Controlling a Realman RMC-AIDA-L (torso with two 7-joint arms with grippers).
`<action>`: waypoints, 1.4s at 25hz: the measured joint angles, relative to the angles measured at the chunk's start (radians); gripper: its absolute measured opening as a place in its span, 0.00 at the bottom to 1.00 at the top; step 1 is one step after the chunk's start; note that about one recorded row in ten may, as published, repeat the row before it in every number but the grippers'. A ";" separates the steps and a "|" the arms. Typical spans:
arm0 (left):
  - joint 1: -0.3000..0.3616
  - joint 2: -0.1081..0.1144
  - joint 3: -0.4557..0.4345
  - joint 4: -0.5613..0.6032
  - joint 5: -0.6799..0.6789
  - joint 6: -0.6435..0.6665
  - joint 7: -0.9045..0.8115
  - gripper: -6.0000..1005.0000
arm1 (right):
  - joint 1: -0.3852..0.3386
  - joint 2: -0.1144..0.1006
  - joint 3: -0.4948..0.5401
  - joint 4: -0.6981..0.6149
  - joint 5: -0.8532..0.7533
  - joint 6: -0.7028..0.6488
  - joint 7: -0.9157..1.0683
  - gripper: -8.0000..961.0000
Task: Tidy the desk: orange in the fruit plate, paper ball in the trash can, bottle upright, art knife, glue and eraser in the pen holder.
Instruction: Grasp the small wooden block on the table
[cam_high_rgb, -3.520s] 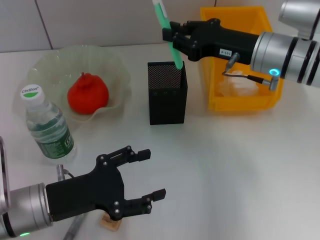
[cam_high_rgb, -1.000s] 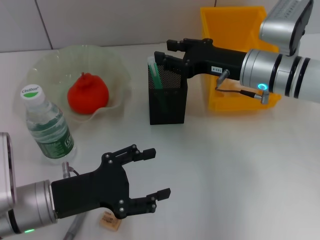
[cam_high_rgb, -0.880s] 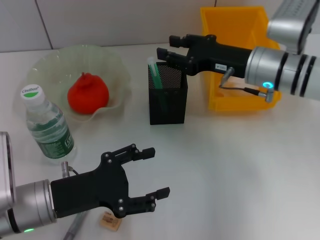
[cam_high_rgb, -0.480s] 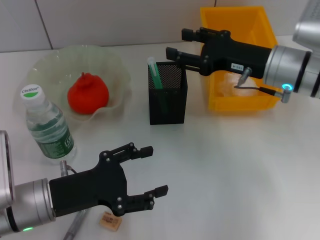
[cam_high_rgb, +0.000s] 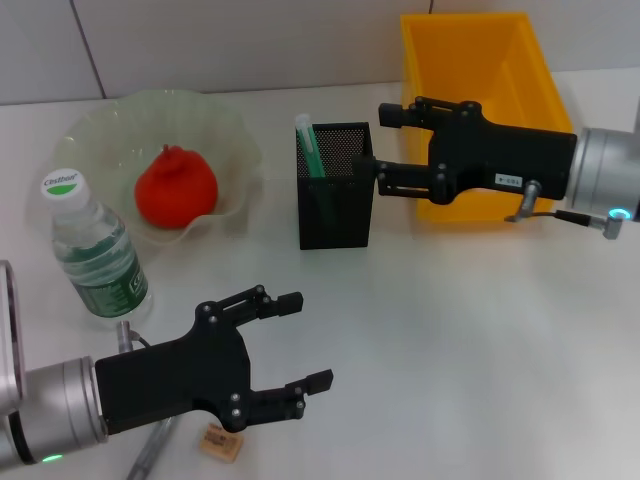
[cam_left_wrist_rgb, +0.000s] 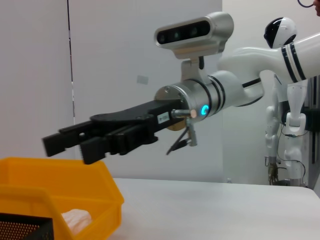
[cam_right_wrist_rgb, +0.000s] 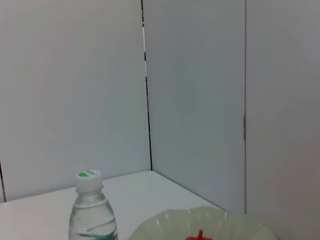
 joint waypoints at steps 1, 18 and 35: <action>0.001 0.000 0.000 0.000 0.000 0.000 0.000 0.76 | -0.012 0.001 0.001 -0.010 -0.001 -0.003 0.004 0.79; 0.005 0.010 -0.014 0.000 0.000 0.001 -0.001 0.75 | -0.122 -0.001 0.022 -0.031 -0.166 -0.158 -0.031 0.80; 0.093 0.035 -0.021 0.158 0.091 0.001 -0.155 0.75 | -0.135 0.003 0.027 -0.097 -0.341 -0.227 -0.013 0.79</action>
